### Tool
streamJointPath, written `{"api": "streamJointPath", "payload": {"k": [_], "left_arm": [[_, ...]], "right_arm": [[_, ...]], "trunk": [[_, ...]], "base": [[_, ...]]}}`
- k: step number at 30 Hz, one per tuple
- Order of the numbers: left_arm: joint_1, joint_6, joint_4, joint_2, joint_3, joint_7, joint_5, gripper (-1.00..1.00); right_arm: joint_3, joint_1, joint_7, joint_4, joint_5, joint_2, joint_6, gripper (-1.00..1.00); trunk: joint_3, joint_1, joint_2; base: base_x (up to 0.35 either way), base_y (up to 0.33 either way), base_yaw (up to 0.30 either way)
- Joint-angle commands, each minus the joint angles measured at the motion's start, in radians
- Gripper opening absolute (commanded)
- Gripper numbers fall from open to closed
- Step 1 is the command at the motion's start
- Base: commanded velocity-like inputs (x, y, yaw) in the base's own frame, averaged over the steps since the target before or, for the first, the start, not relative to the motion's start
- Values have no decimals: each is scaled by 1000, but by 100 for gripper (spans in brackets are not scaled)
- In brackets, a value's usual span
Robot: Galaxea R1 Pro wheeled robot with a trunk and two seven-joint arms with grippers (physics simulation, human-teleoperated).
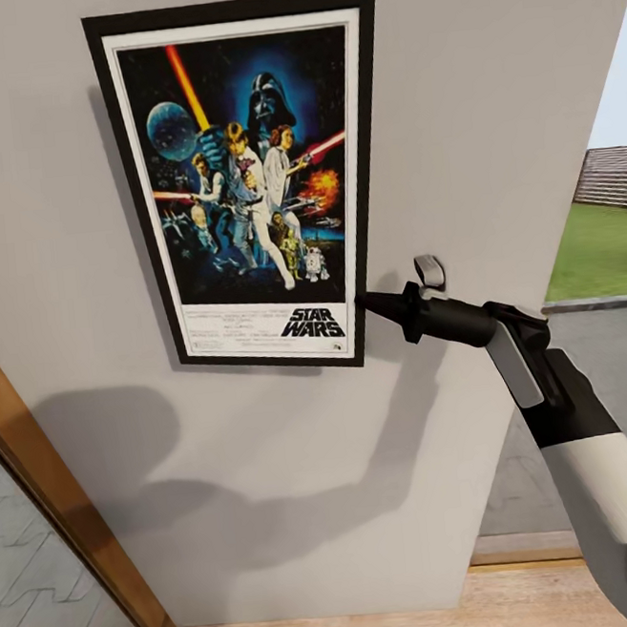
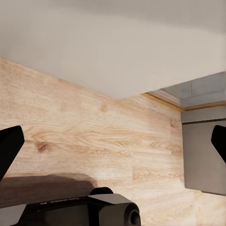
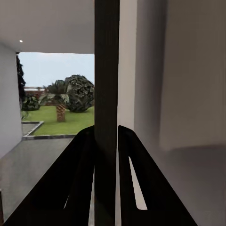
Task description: Pick up the poster from the kitchen countertop and hang it on one of the wall nails in the kitchen.
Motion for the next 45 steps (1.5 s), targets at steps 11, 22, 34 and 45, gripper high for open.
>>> {"api": "streamJointPath", "payload": {"k": [11,22,34,45], "left_arm": [[0,-8,0,0,-8,-1,5,100],[0,-8,0,0,-8,-1,5,100],[0,-8,0,0,-8,-1,5,100],[0,-8,0,1,-8,-1,5,100]], "right_arm": [[2,-1,2,1,-11,-1,13,-100],[3,-1,2,2,-11,0,13,-100],[3,-1,2,2,-11,1,13,-100],[3,-1,3,2,-11,0,13,-100]], "trunk": [[-2,1,-2],[-2,1,-2],[-2,1,-2],[-2,1,-2]], "base": [[0,0,0],[0,58,0],[0,100,0],[0,14,0]]}}
